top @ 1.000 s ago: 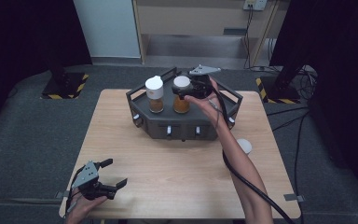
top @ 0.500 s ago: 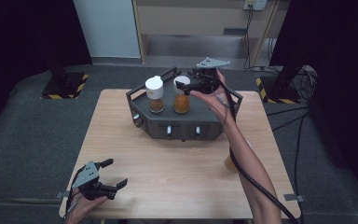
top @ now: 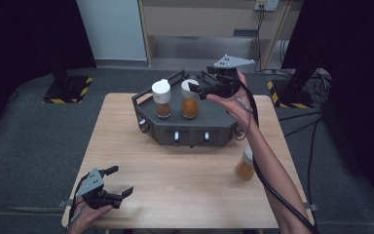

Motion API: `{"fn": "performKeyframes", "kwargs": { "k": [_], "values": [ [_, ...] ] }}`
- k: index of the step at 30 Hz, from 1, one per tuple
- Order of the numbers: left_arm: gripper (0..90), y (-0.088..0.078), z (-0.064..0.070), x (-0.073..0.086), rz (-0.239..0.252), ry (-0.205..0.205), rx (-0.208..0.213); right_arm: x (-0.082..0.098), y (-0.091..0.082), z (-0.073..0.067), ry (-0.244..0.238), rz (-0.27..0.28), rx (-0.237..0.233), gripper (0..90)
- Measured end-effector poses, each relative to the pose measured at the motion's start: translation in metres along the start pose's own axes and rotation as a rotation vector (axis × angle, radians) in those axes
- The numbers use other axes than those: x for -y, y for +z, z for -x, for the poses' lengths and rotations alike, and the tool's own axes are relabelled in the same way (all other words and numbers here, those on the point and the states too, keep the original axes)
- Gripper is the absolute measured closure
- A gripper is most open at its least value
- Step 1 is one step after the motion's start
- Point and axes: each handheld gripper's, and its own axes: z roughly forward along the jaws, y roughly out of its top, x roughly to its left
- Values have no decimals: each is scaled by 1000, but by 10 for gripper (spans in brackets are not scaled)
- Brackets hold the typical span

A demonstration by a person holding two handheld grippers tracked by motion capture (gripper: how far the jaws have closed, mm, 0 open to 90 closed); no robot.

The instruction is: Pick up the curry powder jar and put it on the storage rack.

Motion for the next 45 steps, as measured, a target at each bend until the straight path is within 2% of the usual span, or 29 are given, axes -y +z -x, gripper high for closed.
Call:
{"fn": "performKeyframes", "kwargs": {
  "k": [6,14,27,38,45],
  "values": [
    [13,0,0,0,-2,2,1,1,-20,-8,-44,-8,-1,66],
    [13,0,1,-1,-3,3,1,7,-52,-16,-77,2,12,60],
    [12,1,1,-1,-5,4,-3,33,-98,-20,-85,12,45,28],
    [12,1,1,-1,-5,4,-3,57,-124,-32,-99,-6,36,21],
    [11,1,2,-2,-7,4,-4,77,-145,-40,-87,-5,34,21]
  ]
}}
